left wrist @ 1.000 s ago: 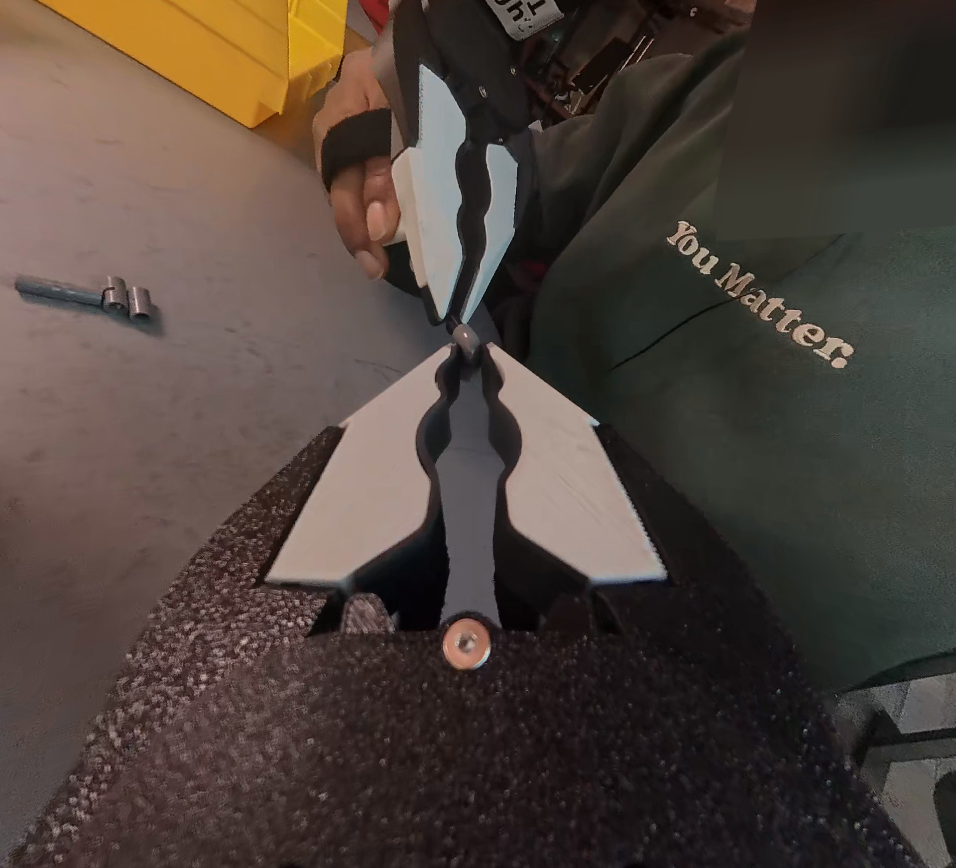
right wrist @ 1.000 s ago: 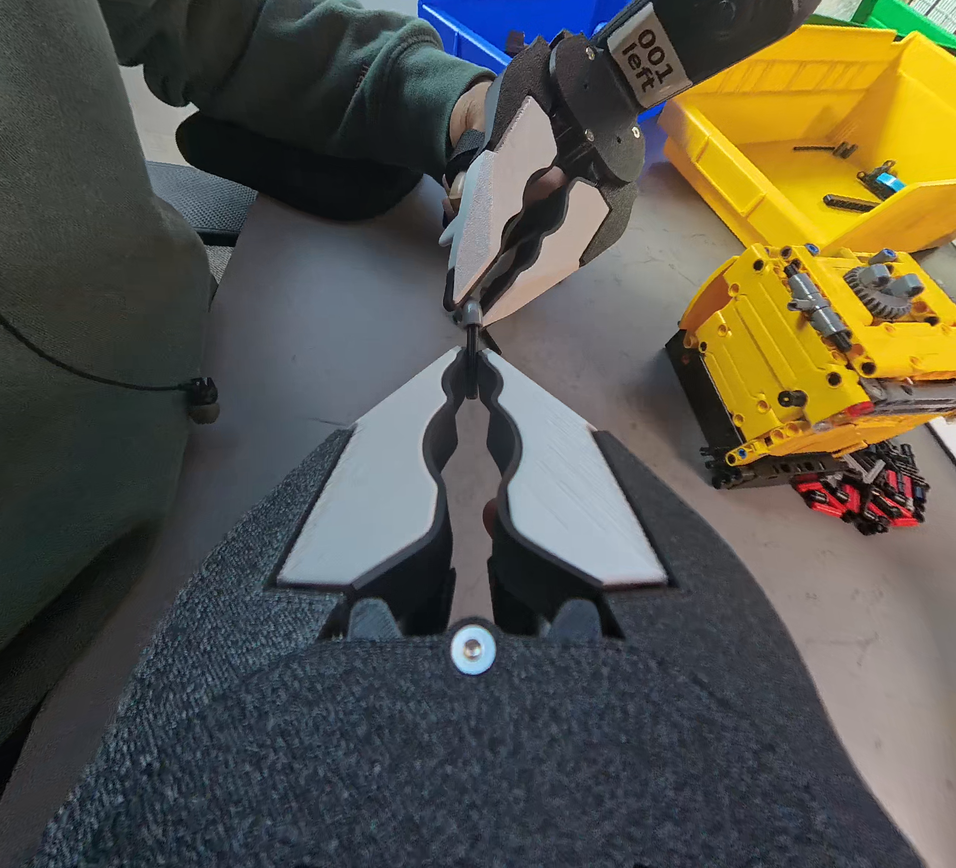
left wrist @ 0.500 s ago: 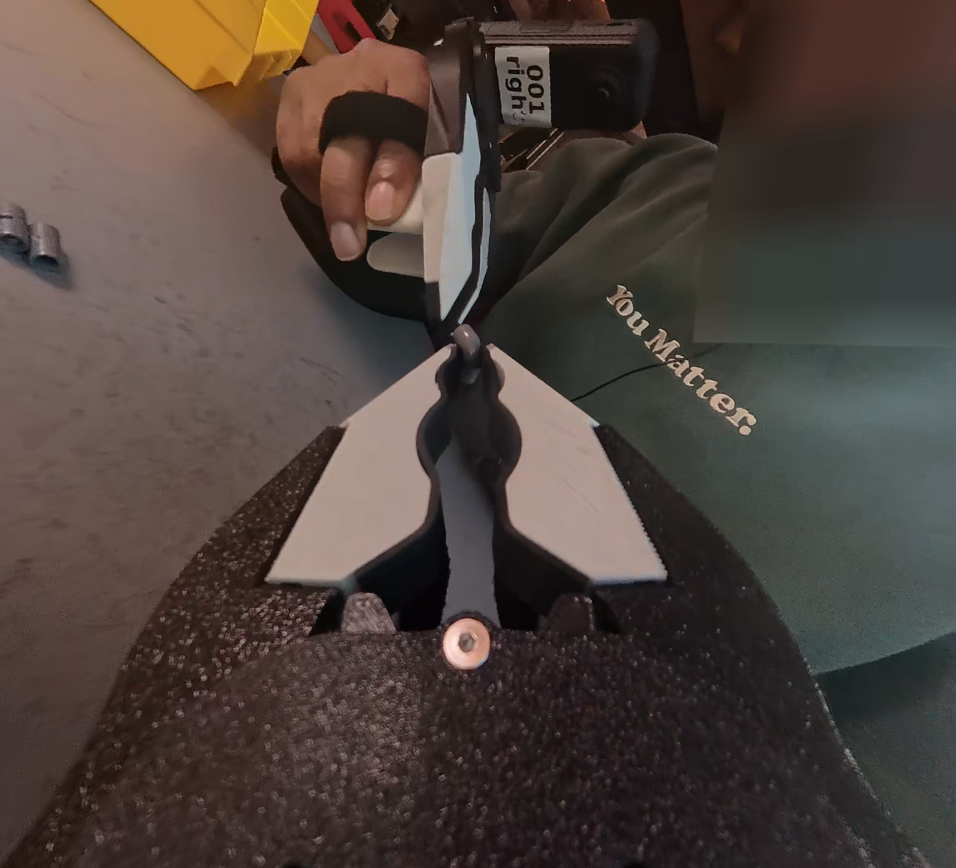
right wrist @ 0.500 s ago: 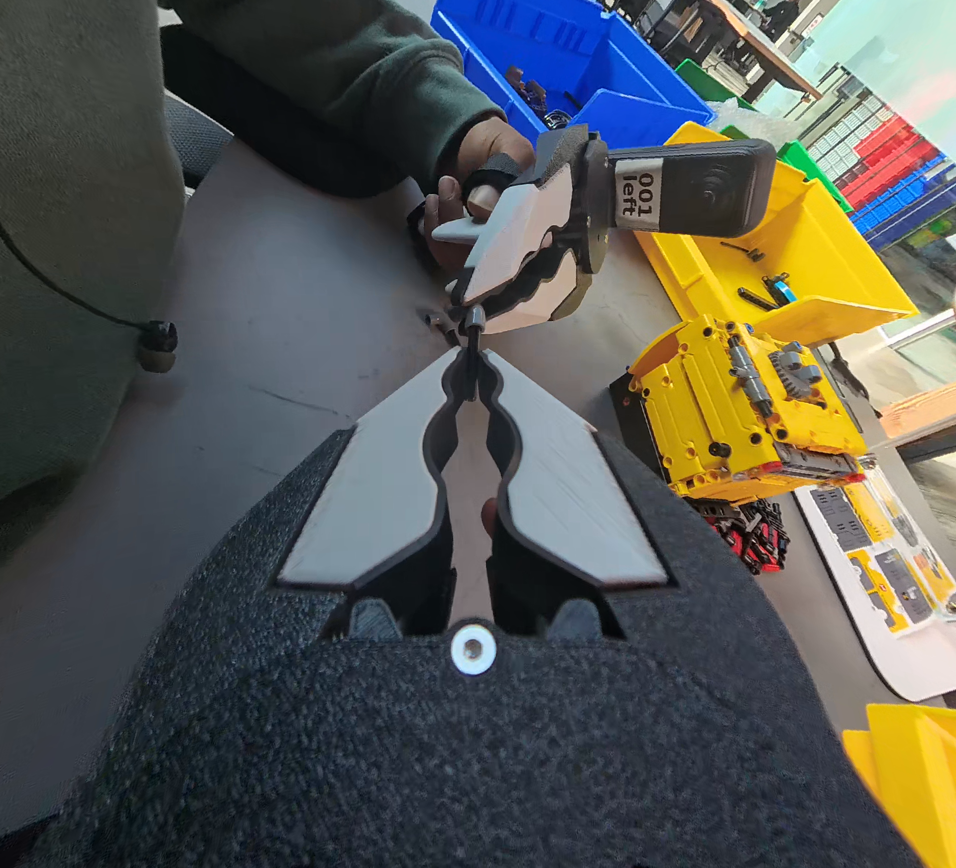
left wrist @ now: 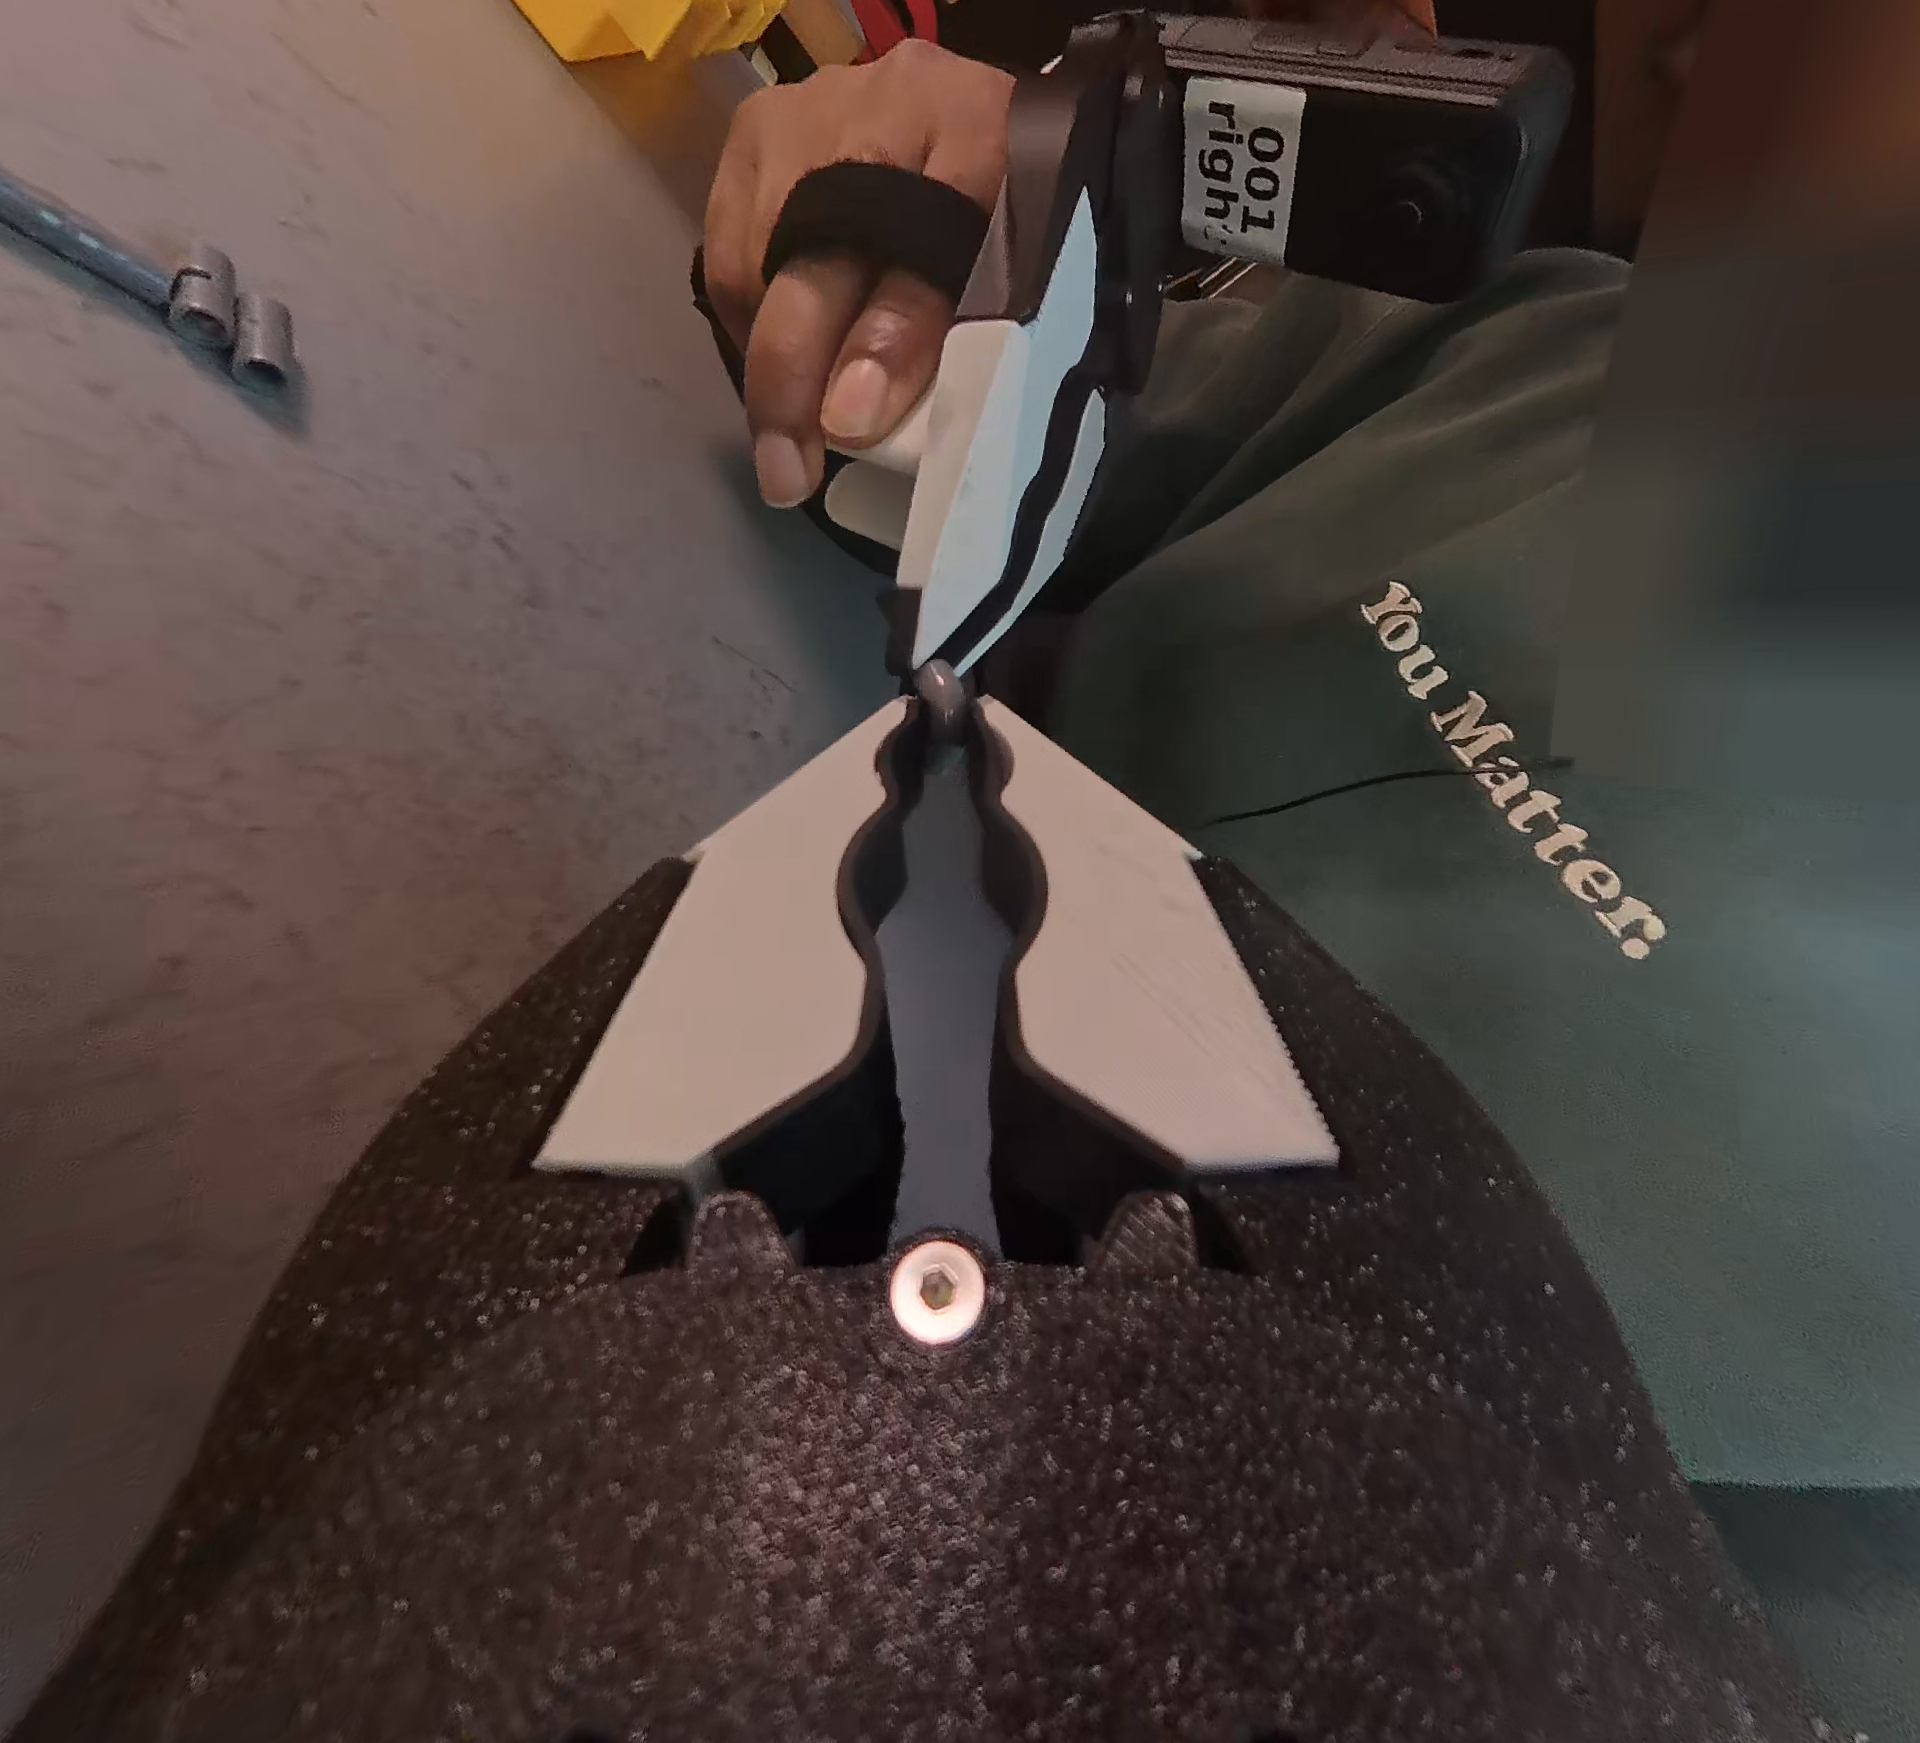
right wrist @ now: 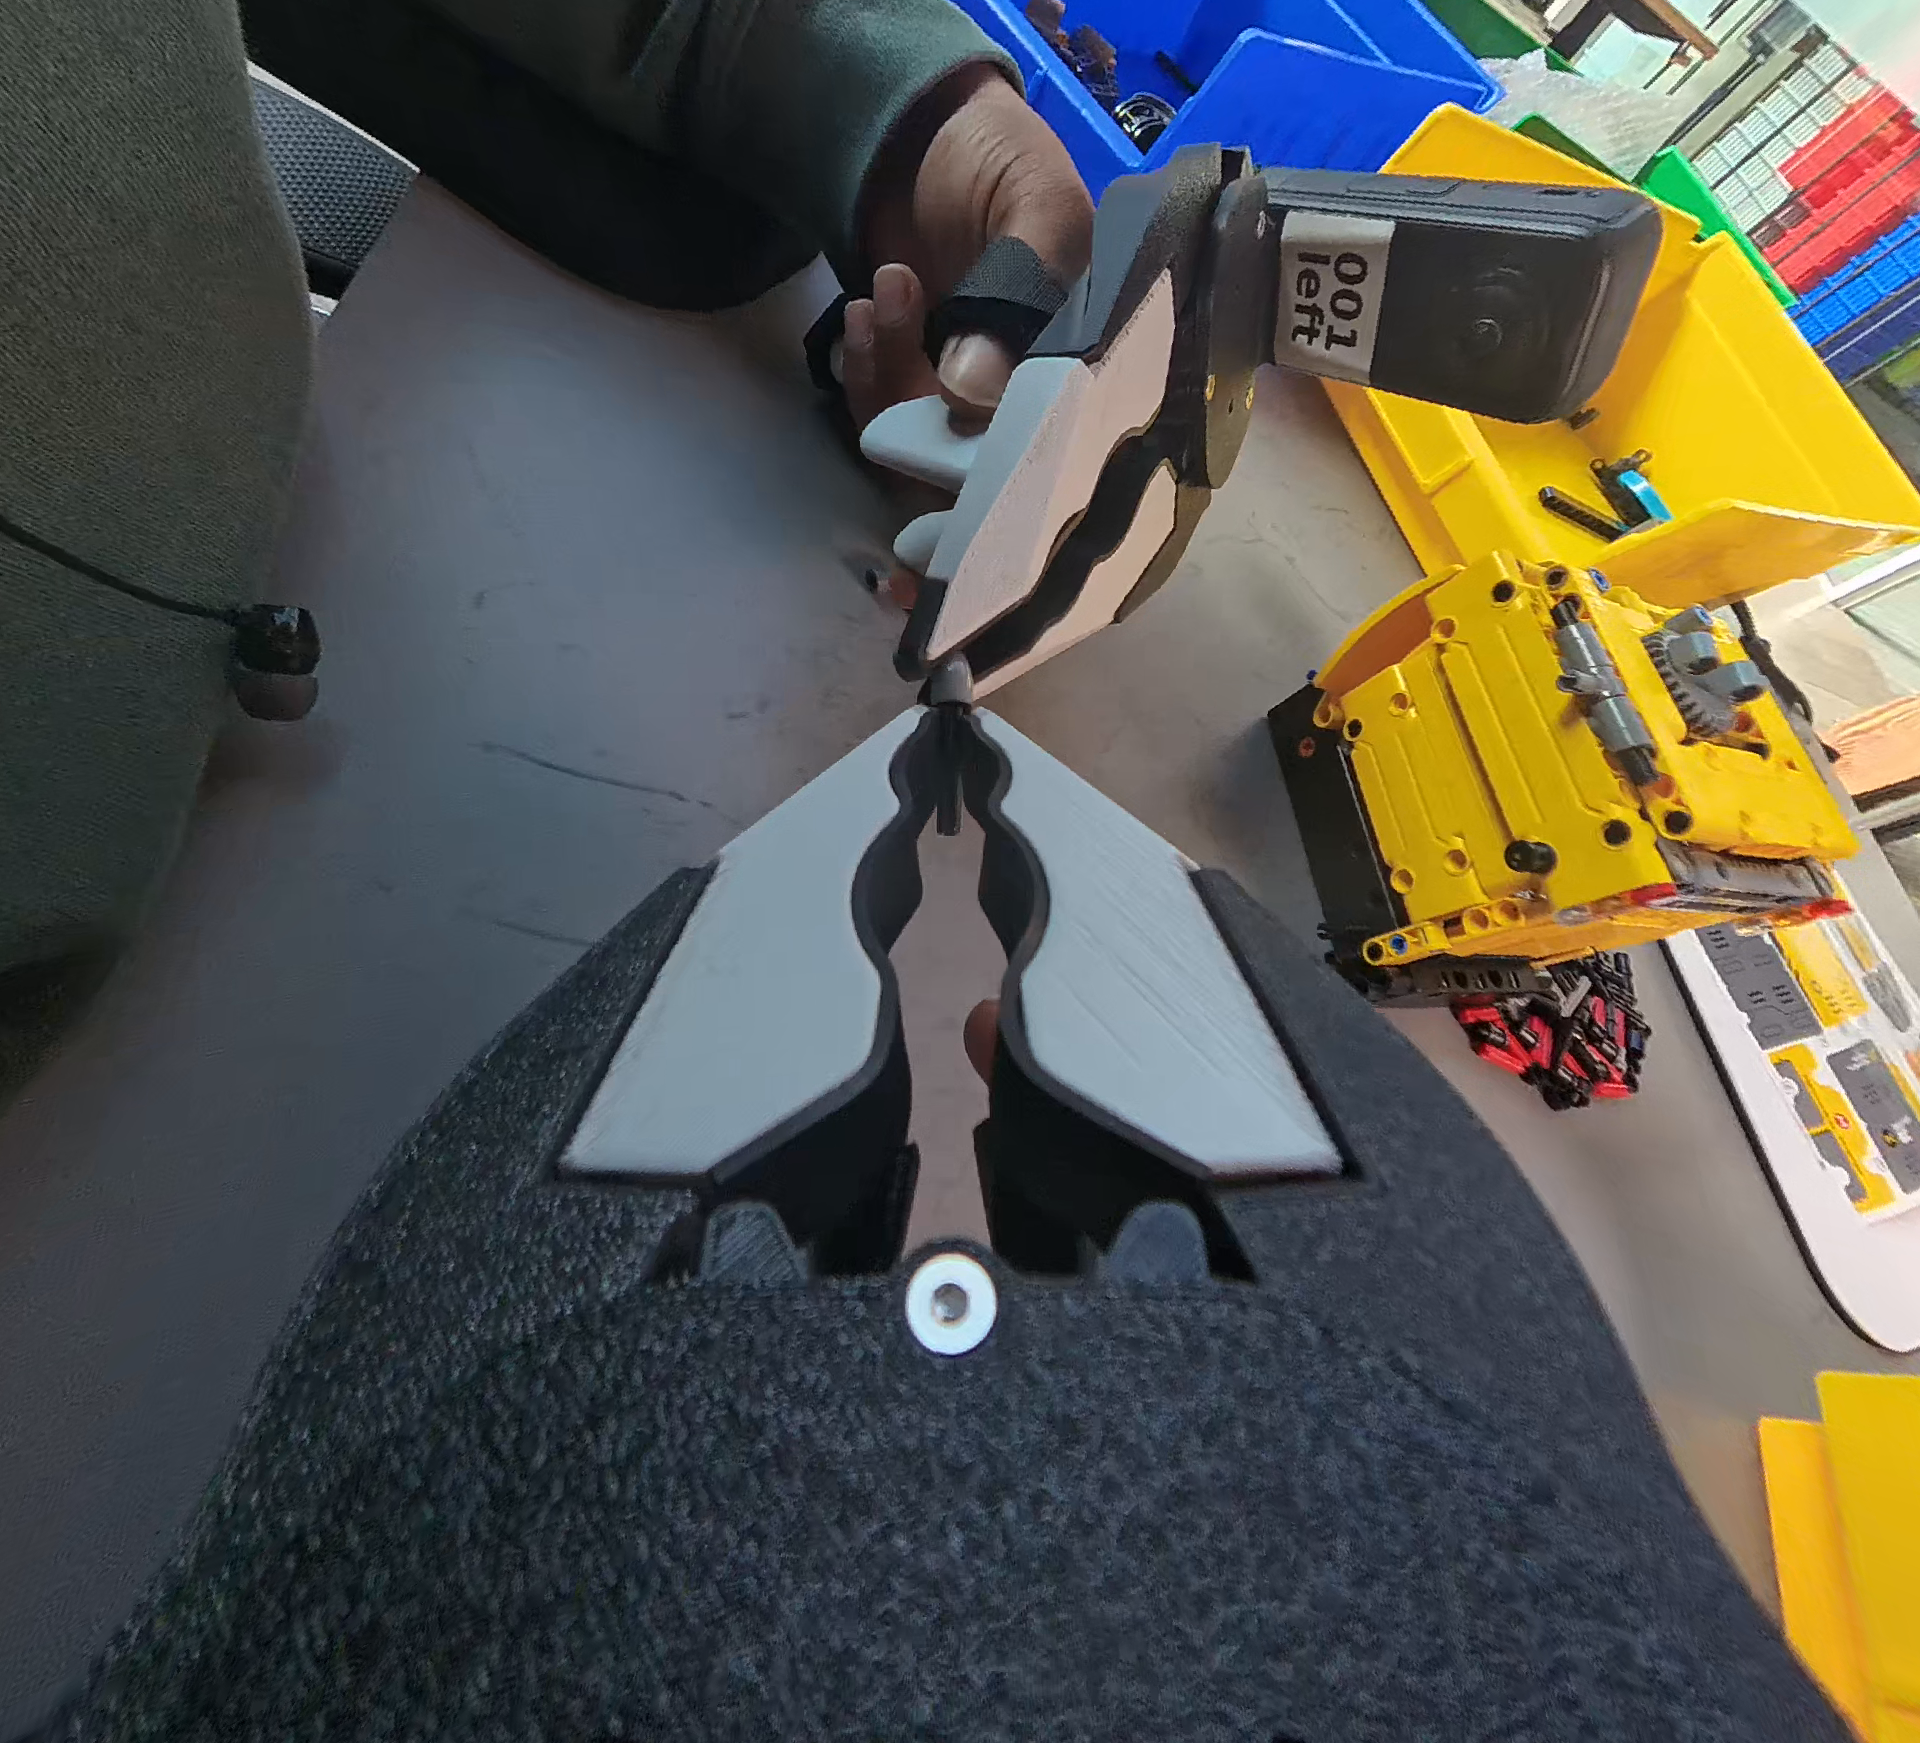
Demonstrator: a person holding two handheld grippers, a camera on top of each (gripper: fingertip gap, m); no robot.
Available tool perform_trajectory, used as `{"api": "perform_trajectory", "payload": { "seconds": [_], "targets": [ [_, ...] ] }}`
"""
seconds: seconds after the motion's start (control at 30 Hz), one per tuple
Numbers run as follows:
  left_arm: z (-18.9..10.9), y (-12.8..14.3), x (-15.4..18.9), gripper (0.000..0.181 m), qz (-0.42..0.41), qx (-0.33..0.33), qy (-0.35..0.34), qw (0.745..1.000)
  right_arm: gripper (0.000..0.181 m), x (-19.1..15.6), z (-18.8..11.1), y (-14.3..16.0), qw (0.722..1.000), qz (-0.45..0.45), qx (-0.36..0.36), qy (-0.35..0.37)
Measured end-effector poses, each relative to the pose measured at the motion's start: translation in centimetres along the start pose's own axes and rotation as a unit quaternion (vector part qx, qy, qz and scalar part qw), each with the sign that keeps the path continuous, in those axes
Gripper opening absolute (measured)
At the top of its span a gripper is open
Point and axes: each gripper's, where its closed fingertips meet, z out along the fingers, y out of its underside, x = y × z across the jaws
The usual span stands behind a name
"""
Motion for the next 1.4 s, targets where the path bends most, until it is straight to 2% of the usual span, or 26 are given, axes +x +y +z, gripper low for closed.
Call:
{"api": "perform_trajectory", "payload": {
  "seconds": [0.13, 0.23, 0.3, 0.37, 0.47, 0.57, 0.67, 0.77, 0.93, 1.17, 1.4],
  "targets": [
    [0.0, 0.4, -0.2, 0.005, 0.017, -0.016, -0.014, 1.0, 0.001, -0.2, 0.2, 0.3, 1.0, 0.003, -0.005, -0.01],
    [-0.6, -1.0, 0.3, 0.007, 0.115, -0.009, -0.056, 0.992, 0.004, 1.4, -0.5, -0.6, 0.999, 0.017, 0.028, 0.011],
    [-1.0, -1.3, 0.0, 0.007, 0.205, -0.032, -0.127, 0.97, 0.019, 1.9, -1.4, -1.1, 0.996, 0.066, 0.057, -0.014],
    [-1.2, -1.4, 0.3, 0.007, 0.278, -0.033, -0.159, 0.947, 0.022, 2.4, -2.5, -1.2, 0.988, 0.116, 0.091, -0.034],
    [-1.2, -1.0, 0.0, 0.007, 0.328, -0.04, -0.192, 0.924, 0.022, 2.4, -2.7, -0.6, 0.984, 0.141, 0.094, -0.05],
    [-0.8, -1.0, 0.5, 0.007, 0.361, -0.04, -0.193, 0.912, 0.019, 1.8, -2.4, -0.7, 0.983, 0.144, 0.098, -0.065],
    [-0.6, -1.0, 0.8, 0.007, 0.374, -0.042, -0.19, 0.907, 0.017, 1.3, -2.1, -0.6, 0.983, 0.137, 0.093, -0.073],
    [-0.5, -1.0, 1.1, 0.007, 0.372, -0.038, -0.182, 0.909, 0.006, 1.4, -2.1, -1.0, 0.983, 0.133, 0.102, -0.07],
    [-0.4, -1.0, 1.5, 0.007, 0.36, -0.034, -0.168, 0.917, 0.003, 1.0, -2.3, -1.3, 0.981, 0.134, 0.109, -0.086],
    [0.6, 0.9, 0.2, 0.006, 0.325, -0.084, -0.156, 0.929, 0.002, -0.3, -1.7, -1.7, 0.979, 0.134, 0.1, -0.117],
    [1.2, 1.9, -1.4, 0.005, 0.314, -0.118, -0.169, 0.927, 0.003, -1.1, -1.0, -0.1, 0.987, 0.102, 0.037, -0.116]
  ]
}}
